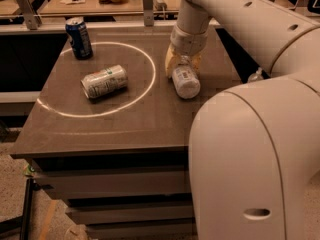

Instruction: Place blue plastic bottle upright

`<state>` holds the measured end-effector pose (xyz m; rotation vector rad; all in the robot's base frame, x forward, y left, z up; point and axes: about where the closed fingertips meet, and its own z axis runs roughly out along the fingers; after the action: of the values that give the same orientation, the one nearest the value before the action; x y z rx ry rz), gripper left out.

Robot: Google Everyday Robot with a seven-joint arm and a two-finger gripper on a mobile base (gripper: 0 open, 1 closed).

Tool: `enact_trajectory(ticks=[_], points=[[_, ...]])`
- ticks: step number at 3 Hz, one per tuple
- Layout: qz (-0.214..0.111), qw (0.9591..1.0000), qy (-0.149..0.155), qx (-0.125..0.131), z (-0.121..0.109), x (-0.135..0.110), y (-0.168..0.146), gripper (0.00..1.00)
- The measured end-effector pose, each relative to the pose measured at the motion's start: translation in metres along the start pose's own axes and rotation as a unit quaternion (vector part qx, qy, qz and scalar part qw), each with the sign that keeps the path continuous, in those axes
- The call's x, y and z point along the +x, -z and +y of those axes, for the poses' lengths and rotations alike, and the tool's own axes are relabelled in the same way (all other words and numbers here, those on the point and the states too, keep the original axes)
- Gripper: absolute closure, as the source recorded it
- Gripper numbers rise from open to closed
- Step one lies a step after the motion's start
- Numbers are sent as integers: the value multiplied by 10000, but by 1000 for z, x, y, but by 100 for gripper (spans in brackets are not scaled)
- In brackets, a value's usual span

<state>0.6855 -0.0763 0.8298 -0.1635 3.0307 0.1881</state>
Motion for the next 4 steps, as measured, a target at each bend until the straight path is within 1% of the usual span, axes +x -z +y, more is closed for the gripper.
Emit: enact_trajectory(ticks=[1, 2, 3, 4], points=[[-1, 10000, 1, -1, 0, 0, 1, 100], [-477, 9972, 527, -222, 5, 2, 33, 100], [-1526, 9757, 1400, -715, 19, 20, 107, 100], [-2333, 9412, 2172, -1123, 31, 37, 169, 100]])
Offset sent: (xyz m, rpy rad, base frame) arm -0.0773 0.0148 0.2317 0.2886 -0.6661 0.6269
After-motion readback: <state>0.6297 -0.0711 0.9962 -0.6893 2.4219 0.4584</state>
